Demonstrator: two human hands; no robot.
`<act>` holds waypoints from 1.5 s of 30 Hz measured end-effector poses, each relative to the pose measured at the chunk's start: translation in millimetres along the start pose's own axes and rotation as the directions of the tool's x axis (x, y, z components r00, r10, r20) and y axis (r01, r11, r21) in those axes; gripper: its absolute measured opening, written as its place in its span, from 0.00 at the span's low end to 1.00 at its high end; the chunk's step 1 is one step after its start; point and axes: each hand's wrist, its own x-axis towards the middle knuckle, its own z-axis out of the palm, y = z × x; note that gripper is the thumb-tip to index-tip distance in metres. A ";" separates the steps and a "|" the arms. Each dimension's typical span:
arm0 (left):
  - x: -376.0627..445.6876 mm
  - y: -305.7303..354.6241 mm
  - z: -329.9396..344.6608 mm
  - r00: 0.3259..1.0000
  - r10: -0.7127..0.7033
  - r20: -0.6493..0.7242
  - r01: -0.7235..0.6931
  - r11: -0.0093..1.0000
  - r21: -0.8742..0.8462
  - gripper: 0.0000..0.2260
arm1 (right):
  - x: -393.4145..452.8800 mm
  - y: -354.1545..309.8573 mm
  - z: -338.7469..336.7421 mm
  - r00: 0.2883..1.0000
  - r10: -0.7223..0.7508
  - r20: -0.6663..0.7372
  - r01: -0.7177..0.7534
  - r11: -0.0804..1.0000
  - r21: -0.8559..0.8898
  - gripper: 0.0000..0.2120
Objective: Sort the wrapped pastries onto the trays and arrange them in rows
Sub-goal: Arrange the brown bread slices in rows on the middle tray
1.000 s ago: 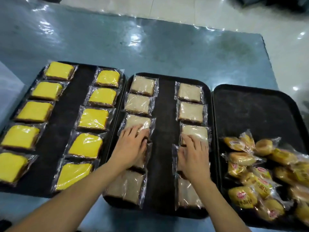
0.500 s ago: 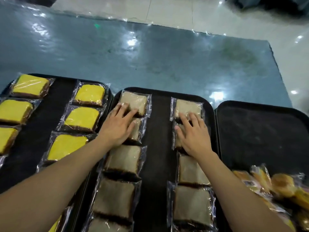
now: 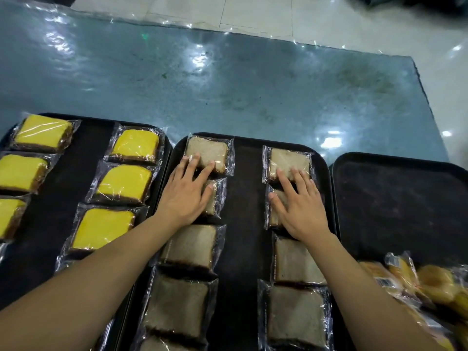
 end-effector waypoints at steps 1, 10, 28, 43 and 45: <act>-0.1 0.1 0.8 1.000 0.001 0.003 -0.001 1.000 0.002 0.26 | 0.3 0.2 -0.3 1.000 0.001 0.009 -0.001 1.000 -0.008 0.33; 3.2 9.6 -7.4 0.991 0.113 -0.065 -0.109 0.992 0.065 0.26 | 12.0 -1.0 -5.9 0.993 -0.020 -0.118 0.019 1.000 -0.011 0.30; -37.1 18.1 -10.3 0.995 0.049 -0.085 -0.045 0.998 0.040 0.24 | -40.7 1.6 -6.0 0.959 0.051 -0.278 -0.032 0.997 0.069 0.26; -86.5 10.6 5.4 0.996 0.088 0.015 -0.088 0.996 0.014 0.27 | -75.8 4.8 8.9 0.999 0.013 -0.045 -0.013 1.000 0.013 0.32; -74.1 11.7 -2.8 0.997 0.081 -0.019 -0.080 0.997 0.010 0.26 | -66.7 3.2 2.8 0.997 0.038 -0.067 -0.036 0.999 0.037 0.31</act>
